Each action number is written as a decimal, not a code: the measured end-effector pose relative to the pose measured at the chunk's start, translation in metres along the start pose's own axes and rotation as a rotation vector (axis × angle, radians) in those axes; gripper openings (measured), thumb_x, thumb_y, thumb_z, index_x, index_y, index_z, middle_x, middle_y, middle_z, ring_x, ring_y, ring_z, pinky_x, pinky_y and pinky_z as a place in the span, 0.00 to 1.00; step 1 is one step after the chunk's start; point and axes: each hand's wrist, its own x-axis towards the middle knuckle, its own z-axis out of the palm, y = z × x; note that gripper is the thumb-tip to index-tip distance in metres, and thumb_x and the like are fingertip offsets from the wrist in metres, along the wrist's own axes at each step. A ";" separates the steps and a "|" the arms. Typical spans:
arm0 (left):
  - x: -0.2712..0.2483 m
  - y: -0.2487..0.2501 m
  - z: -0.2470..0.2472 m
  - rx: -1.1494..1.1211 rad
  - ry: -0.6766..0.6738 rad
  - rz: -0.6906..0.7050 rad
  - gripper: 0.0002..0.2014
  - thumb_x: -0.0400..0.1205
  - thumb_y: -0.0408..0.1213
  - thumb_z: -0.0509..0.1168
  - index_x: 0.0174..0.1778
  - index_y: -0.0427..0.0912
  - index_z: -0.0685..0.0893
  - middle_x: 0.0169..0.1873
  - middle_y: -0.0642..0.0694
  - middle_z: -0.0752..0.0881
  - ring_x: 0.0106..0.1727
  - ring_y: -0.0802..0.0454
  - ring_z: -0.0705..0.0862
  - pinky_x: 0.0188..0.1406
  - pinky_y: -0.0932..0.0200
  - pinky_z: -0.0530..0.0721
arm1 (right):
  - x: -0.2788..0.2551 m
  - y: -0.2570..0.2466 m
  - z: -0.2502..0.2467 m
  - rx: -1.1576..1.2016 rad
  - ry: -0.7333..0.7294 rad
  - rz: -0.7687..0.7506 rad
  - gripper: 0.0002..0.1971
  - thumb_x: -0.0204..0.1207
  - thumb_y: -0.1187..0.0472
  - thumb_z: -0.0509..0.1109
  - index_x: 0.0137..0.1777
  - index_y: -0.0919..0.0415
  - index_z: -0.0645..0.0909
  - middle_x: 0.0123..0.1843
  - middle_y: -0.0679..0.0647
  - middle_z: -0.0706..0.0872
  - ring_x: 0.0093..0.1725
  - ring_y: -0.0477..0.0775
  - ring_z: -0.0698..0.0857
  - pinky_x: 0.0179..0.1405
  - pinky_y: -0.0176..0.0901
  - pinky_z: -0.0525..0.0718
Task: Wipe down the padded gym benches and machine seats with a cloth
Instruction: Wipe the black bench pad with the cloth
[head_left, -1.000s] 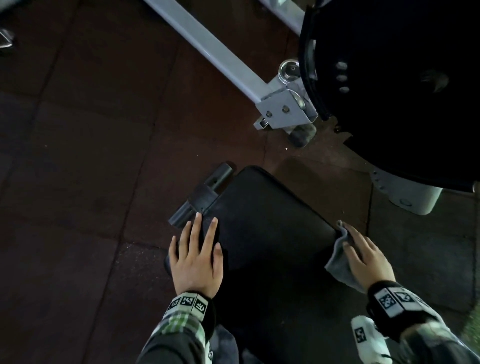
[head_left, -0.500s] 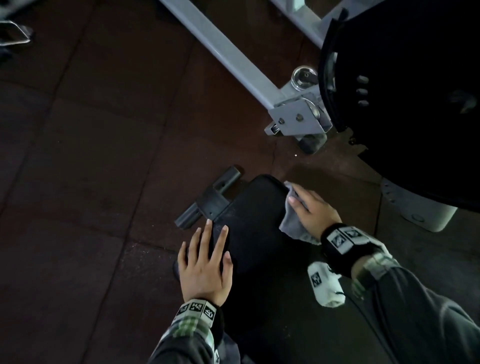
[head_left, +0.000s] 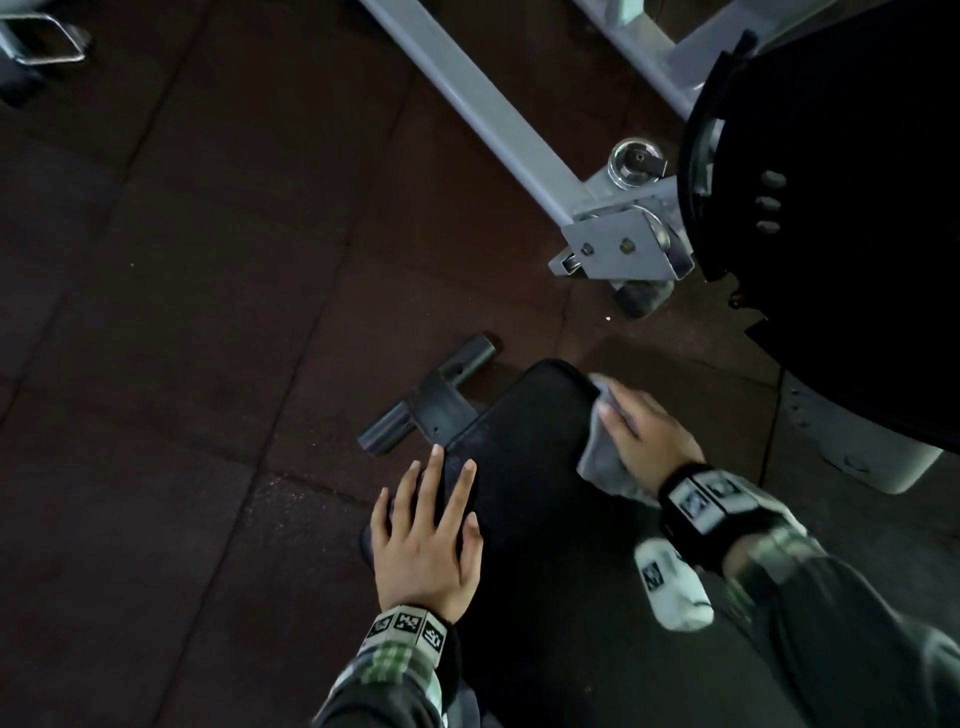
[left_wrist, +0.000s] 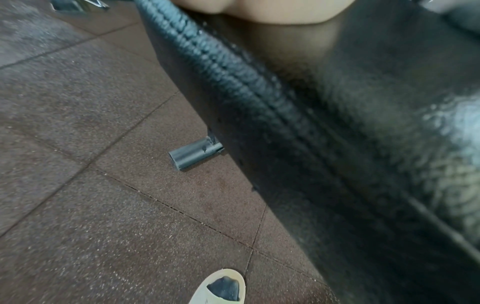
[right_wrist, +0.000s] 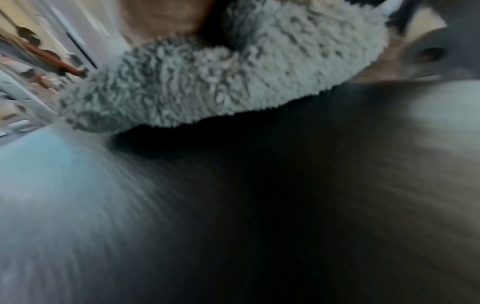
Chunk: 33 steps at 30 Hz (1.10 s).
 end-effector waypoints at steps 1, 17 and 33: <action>0.000 0.000 0.000 -0.002 0.006 0.005 0.27 0.84 0.50 0.52 0.82 0.59 0.64 0.83 0.50 0.62 0.80 0.44 0.69 0.76 0.37 0.65 | 0.015 -0.014 0.003 0.003 -0.005 -0.046 0.20 0.84 0.49 0.55 0.76 0.41 0.67 0.74 0.50 0.72 0.70 0.57 0.74 0.67 0.48 0.72; 0.000 -0.002 -0.001 -0.029 0.000 0.012 0.28 0.83 0.50 0.55 0.82 0.59 0.68 0.83 0.49 0.66 0.80 0.46 0.68 0.75 0.39 0.65 | 0.020 -0.018 0.005 0.082 0.005 -0.081 0.18 0.84 0.51 0.56 0.73 0.43 0.70 0.72 0.47 0.74 0.70 0.50 0.74 0.63 0.37 0.68; -0.029 -0.030 0.000 -0.190 0.138 0.028 0.23 0.86 0.50 0.58 0.78 0.49 0.74 0.79 0.47 0.73 0.83 0.48 0.66 0.82 0.45 0.62 | 0.001 -0.139 0.071 -0.719 -0.292 -0.588 0.29 0.74 0.41 0.38 0.56 0.43 0.81 0.57 0.44 0.83 0.61 0.57 0.75 0.63 0.56 0.68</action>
